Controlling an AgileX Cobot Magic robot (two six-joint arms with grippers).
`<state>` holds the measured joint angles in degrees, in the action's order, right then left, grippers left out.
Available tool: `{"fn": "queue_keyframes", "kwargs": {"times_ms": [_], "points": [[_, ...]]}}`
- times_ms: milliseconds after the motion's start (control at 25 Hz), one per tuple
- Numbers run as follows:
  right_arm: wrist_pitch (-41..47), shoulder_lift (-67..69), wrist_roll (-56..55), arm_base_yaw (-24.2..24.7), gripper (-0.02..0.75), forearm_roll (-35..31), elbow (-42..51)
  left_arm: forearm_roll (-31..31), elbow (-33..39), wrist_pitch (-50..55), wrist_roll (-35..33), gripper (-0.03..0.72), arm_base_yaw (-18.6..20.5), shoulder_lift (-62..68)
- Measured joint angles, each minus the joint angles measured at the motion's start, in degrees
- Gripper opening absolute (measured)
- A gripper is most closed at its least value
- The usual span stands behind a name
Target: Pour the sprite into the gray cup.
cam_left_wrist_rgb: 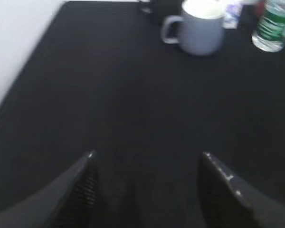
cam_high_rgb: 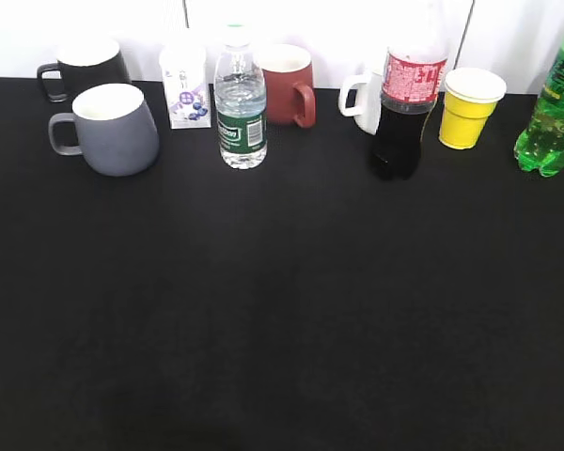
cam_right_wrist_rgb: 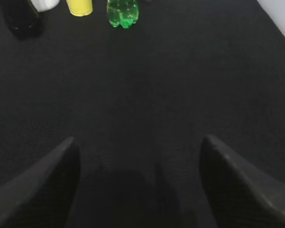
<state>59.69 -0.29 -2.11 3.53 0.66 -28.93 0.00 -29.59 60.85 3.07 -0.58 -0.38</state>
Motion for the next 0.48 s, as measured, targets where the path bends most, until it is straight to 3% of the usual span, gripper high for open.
{"fn": "queue_keyframes", "kwargs": {"times_ms": [480], "points": [[0.0,0.0,0.0,-1.55,0.593,0.0,0.0,0.0,0.0,-0.04,0.0,0.495,-2.24,0.0]]}}
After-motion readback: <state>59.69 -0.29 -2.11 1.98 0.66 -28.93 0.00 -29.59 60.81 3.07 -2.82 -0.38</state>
